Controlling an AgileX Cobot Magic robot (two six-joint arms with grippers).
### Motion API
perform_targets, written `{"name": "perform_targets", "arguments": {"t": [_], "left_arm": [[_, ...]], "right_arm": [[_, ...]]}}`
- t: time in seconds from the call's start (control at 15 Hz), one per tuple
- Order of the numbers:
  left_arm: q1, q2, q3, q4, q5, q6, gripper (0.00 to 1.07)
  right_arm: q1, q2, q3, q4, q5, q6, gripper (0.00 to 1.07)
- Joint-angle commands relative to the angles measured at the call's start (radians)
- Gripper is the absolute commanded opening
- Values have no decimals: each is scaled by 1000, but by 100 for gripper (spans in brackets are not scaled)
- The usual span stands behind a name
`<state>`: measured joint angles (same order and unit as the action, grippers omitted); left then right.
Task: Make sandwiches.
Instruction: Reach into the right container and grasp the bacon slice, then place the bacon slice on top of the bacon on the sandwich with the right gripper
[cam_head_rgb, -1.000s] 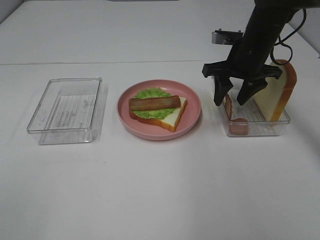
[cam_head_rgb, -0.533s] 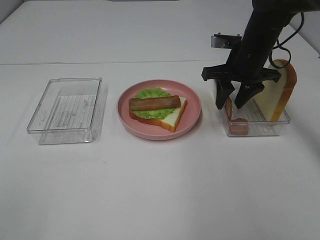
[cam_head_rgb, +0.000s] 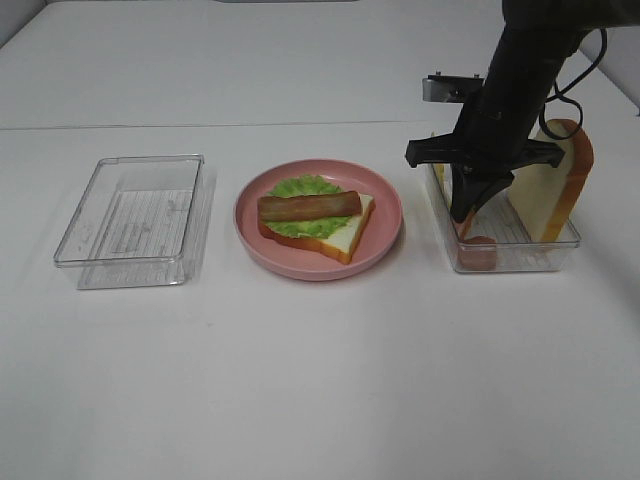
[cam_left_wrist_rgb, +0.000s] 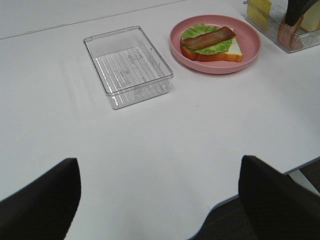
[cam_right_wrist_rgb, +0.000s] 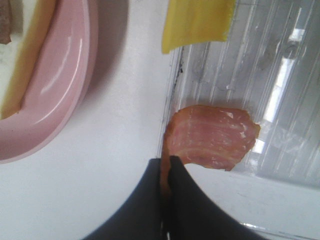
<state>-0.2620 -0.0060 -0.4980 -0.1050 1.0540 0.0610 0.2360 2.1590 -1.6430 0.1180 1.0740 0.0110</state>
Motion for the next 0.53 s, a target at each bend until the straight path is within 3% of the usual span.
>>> {"name": "perform_targets", "arguments": {"t": [0.07,0.53], "left_arm": [[-1,-19,1,0,-10,-6,81],[-1,-19,1,0,-10,-6,81]], "right_arm": [[1,0,-21,-5,35,-11,0],[1,-124,-152,43,139,-11,0]]}}
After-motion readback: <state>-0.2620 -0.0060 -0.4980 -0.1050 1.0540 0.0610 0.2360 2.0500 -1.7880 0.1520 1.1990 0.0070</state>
